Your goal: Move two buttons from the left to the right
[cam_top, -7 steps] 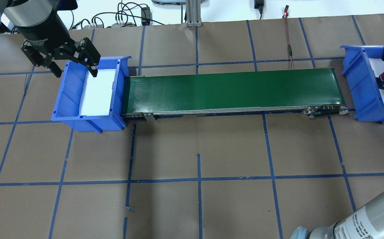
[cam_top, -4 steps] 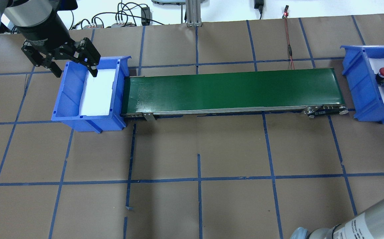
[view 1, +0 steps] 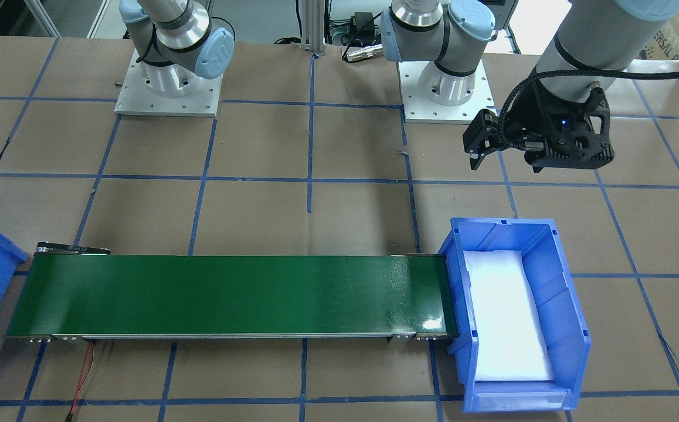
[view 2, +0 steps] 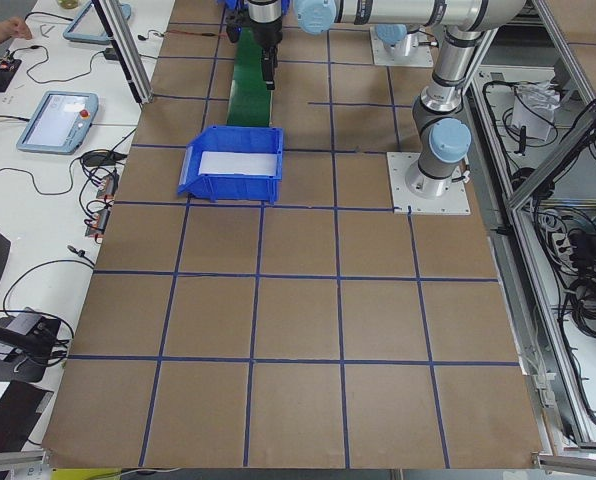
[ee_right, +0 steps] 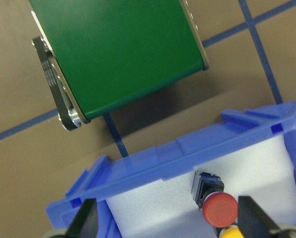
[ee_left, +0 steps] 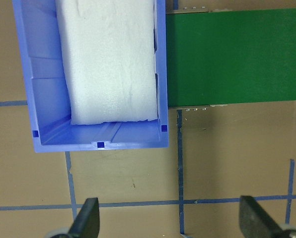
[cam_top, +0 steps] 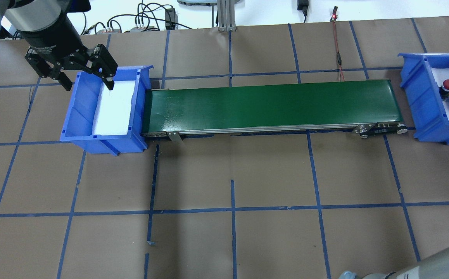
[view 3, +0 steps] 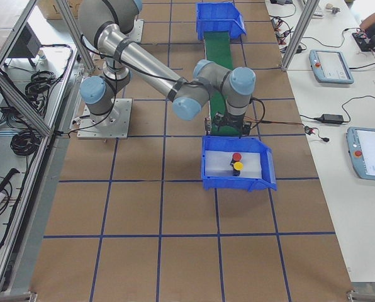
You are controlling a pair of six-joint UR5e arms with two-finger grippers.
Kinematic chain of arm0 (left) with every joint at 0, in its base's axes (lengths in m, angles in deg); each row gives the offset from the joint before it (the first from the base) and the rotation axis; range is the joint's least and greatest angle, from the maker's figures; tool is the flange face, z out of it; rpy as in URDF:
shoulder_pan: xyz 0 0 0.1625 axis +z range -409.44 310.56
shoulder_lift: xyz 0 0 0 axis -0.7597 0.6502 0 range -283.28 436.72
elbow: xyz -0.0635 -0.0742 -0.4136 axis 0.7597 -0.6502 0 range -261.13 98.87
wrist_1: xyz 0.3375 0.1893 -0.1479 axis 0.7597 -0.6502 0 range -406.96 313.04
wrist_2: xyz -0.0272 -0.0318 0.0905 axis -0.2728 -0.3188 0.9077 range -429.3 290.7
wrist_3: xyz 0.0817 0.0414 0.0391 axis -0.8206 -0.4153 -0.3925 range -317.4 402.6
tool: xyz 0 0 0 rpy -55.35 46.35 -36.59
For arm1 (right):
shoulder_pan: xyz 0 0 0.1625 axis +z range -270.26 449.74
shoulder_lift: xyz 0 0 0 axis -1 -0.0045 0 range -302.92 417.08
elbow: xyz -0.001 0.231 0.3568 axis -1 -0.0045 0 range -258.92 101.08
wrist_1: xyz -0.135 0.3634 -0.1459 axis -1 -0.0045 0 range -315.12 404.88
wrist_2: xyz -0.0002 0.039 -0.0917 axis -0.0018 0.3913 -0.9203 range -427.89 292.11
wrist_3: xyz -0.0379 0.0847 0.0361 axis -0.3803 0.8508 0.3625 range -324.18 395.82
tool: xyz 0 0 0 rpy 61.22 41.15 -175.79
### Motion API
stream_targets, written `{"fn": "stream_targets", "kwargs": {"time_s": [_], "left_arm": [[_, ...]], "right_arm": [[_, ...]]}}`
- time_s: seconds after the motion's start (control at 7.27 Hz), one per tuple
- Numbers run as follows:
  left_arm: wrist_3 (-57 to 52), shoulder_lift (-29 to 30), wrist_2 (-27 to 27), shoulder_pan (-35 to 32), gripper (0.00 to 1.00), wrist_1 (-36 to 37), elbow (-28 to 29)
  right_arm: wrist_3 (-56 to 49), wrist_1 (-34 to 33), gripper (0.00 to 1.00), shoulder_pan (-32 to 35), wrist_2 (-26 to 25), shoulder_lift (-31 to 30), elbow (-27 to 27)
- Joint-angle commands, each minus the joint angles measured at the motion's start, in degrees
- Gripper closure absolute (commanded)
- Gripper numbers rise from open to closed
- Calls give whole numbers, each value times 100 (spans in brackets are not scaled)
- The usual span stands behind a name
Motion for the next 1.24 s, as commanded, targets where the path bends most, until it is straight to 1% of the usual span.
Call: {"fn": "stream_targets", "kwargs": {"time_s": [0.0,0.28,0.41,0.55,0.69,0.83,0.96,1.1], "left_arm": [[-3,0,-7,0,0,7,0],[-3,-17,2,9,0,-2,0],[-3,0,2,9,0,7,0],[6,0,-7,0,0,7,9],[6,27,-7,0,0,7,9],[6,53,-16,0,0,15,17],[23,71,-16,0,0,16,17],[6,45,-16,0,0,16,17]], "right_arm": [[1075,1018,0,697,-77,-518,-316],[3705,1521,0,1356,-86,-1019,-299],[4962,1662,0,1655,-95,-1195,-299],[5923,1707,0,1850,-95,-1310,-291],[6846,1672,0,2182,-95,-1320,-247],[7725,1620,0,2630,-199,-1303,-186],[8483,1576,0,2869,-287,-1302,-159],[8725,1584,0,2889,-297,-1276,-159]]}}
